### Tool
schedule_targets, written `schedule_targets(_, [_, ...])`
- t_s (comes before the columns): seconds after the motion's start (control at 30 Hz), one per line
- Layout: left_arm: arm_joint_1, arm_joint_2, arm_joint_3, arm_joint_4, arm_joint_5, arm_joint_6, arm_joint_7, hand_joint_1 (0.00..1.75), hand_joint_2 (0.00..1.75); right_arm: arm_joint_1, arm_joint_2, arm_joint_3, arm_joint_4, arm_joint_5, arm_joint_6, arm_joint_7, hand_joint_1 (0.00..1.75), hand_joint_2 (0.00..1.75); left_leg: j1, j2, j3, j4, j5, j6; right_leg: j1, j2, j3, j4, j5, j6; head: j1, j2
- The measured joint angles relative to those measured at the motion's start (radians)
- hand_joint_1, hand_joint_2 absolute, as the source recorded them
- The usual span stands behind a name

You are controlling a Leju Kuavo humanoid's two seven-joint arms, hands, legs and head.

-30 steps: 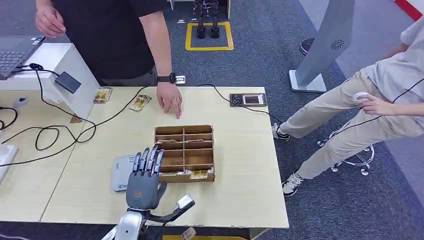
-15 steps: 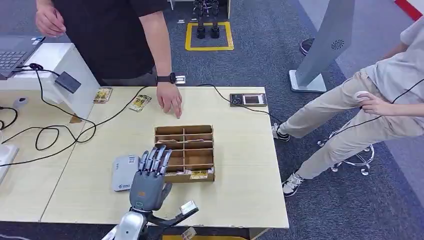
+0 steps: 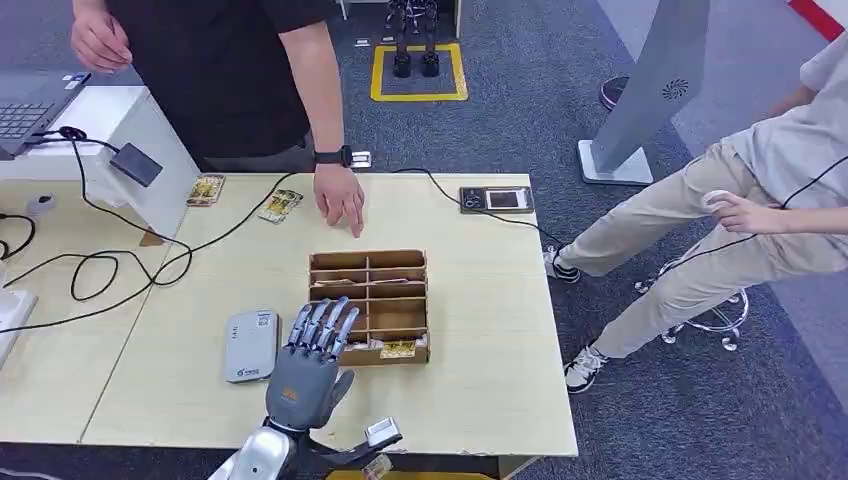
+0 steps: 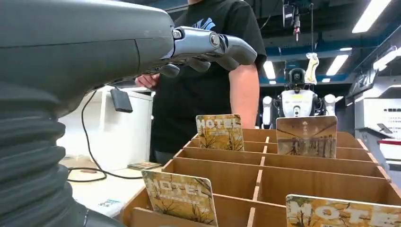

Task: Pass the card to the sensor for recognition and then transmit it.

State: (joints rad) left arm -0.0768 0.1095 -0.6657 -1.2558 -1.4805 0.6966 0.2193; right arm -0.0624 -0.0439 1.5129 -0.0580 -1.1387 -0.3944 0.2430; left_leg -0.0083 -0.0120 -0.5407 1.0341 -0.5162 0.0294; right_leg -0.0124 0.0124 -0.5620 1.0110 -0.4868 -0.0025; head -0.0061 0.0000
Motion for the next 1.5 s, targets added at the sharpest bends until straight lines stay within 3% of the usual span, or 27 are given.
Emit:
schedule_targets(0.37, [0.0,0.002,0.001,0.003,0.0,0.0,0.03,0.0,1.75,0.0,0.0,0.008,0.0,-0.003,0.0,-0.003,0.0,1.75,0.0,0.0,0.0,0.0,0.0,0.0,0.0,0.0,0.0,0.0,0.0,0.0,0.0,0.0])
schedule_targets(0.83, [-0.013,0.001,0.001,0.11,0.0,0.0,0.139,0.0,1.75,0.0,0.0,0.008,0.0,0.0,0.0,-0.001,0.0,1.75,0.0,0.0,0.0,0.0,0.0,0.0,0.0,0.0,0.0,0.0,0.0,0.0,0.0,0.0])
schedule_targets(0.87, [-0.015,0.001,0.001,0.113,0.0,0.0,0.147,0.05,1.75,0.0,0.0,0.008,0.0,0.0,0.0,0.0,0.0,1.75,0.0,0.0,0.0,0.0,0.0,0.0,0.0,0.0,0.0,0.0,0.0,0.0,0.0,0.0])
schedule_targets(0.9, [-0.016,0.001,0.001,0.116,0.0,0.0,0.151,1.62,1.75,0.0,0.0,0.008,0.0,0.0,0.0,0.0,0.0,1.75,0.0,0.0,0.0,0.0,0.0,0.0,0.0,0.0,0.0,0.0,0.0,0.0,0.0,0.0])
schedule_targets(0.93, [-0.018,0.001,0.0,0.12,0.0,0.0,0.151,1.75,1.75,0.0,0.0,0.008,0.0,0.0,0.0,0.001,0.0,1.75,0.0,0.0,0.0,0.0,0.0,0.0,0.0,0.0,0.0,0.0,0.0,0.0,0.0,0.0])
schedule_targets(1.2, [-0.034,-0.015,0.0,0.19,0.0,0.003,0.114,1.75,1.75,0.0,0.0,0.008,-0.002,-0.003,0.0,0.001,0.0,1.75,0.0,0.0,0.0,0.0,0.0,0.0,0.0,0.0,0.0,0.0,0.0,0.0,0.0,0.0])
schedule_targets(1.3, [-0.044,-0.026,0.002,0.209,0.0,0.01,0.073,1.75,1.75,0.0,0.0,0.008,-0.002,-0.005,0.0,0.001,0.0,1.75,0.0,0.0,0.0,0.0,0.0,0.0,0.0,-0.001,0.001,0.0,0.0,0.0,0.0,0.0])
schedule_targets(1.5, [-0.031,-0.063,0.077,0.201,0.0,0.013,0.0,1.75,1.75,0.0,0.0,0.008,-0.002,-0.015,-0.001,0.0,0.0,1.75,0.0,0.0,0.001,0.0,0.0,0.0,0.0,-0.001,0.002,0.0,0.0,0.0,0.0,0.0])
